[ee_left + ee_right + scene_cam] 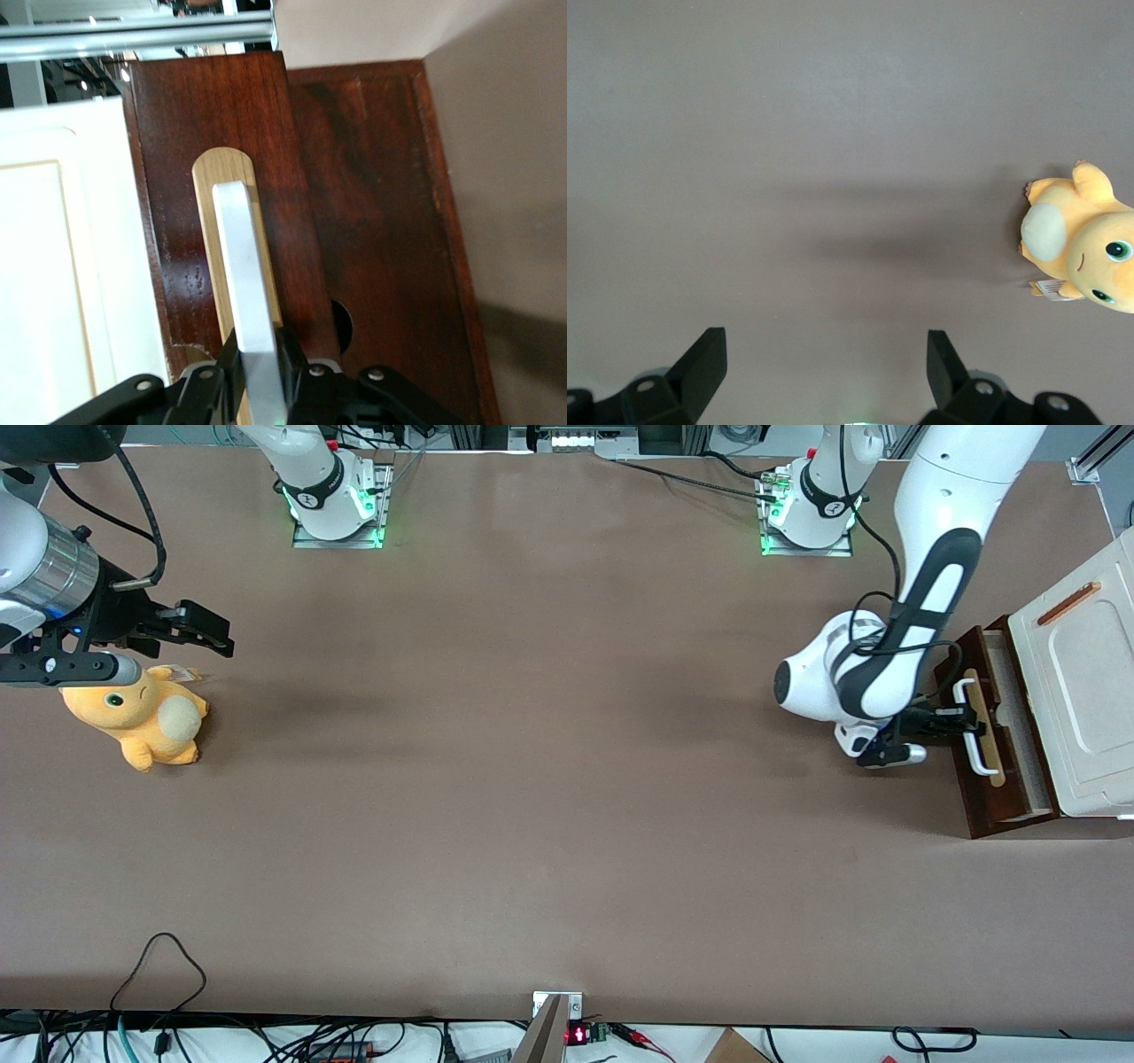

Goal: Open lower drawer with left arm only
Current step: 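Pull the handle with the left gripper, sliding the drawer out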

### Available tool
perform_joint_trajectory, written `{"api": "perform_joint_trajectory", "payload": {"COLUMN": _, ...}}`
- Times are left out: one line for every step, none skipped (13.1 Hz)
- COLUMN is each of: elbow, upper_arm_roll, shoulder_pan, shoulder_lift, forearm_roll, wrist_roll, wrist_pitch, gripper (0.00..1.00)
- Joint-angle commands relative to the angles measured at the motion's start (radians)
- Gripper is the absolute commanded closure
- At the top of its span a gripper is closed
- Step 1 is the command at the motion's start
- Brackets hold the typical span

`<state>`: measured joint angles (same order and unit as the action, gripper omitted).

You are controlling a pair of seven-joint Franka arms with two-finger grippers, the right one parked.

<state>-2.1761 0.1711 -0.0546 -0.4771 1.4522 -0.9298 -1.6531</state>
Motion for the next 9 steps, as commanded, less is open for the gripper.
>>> {"api": "perform_joint_trajectory", "payload": {"elbow": 0.019, "upper_arm_roll": 0.040, "shoulder_pan": -0.044, "shoulder_lift": 0.000, "forearm_roll": 0.019, "wrist_roll": 0.037, "wrist_pitch": 0.023, "gripper": 1.00}}
{"api": "perform_joint_trajectory", "payload": {"elbow": 0.019, "upper_arm_roll": 0.045, "shoulder_pan": -0.045, "shoulder_lift": 0.000, "forearm_roll": 0.008, "wrist_roll": 0.037, "wrist_pitch": 0.023, "gripper": 1.00}}
{"api": "perform_joint_trajectory", "payload": {"elbow": 0.021, "upper_arm_roll": 0.053, "shoulder_pan": -0.056, "shoulder_lift": 0.002, "forearm_roll": 0.008, "wrist_roll": 0.039, "wrist_pitch": 0.023, "gripper": 1.00}}
{"api": "perform_joint_trajectory", "payload": {"elbow": 0.022, "upper_arm_roll": 0.062, "shoulder_pan": -0.059, "shoulder_lift": 0.002, "forearm_roll": 0.008, "wrist_roll": 0.040, "wrist_pitch": 0.023, "gripper": 1.00}}
{"api": "perform_joint_trajectory", "payload": {"elbow": 0.022, "upper_arm_roll": 0.074, "shoulder_pan": -0.059, "shoulder_lift": 0.002, "forearm_roll": 0.007, "wrist_roll": 0.042, "wrist_pitch": 0.023, "gripper": 1.00}}
{"api": "perform_joint_trajectory", "payload": {"elbow": 0.022, "upper_arm_roll": 0.080, "shoulder_pan": -0.060, "shoulder_lift": 0.002, "forearm_roll": 0.007, "wrist_roll": 0.042, "wrist_pitch": 0.024, "gripper": 1.00}}
{"api": "perform_joint_trajectory", "payload": {"elbow": 0.022, "upper_arm_roll": 0.080, "shoulder_pan": -0.067, "shoulder_lift": 0.002, "forearm_roll": 0.007, "wrist_roll": 0.043, "wrist_pitch": 0.035, "gripper": 1.00}}
{"api": "perform_joint_trajectory", "payload": {"elbow": 0.022, "upper_arm_roll": 0.082, "shoulder_pan": -0.073, "shoulder_lift": 0.002, "forearm_roll": 0.005, "wrist_roll": 0.043, "wrist_pitch": 0.045, "gripper": 1.00}}
{"api": "perform_joint_trajectory", "payload": {"elbow": 0.024, "upper_arm_roll": 0.096, "shoulder_pan": -0.077, "shoulder_lift": 0.000, "forearm_roll": -0.009, "wrist_roll": 0.043, "wrist_pitch": 0.058, "gripper": 1.00}}
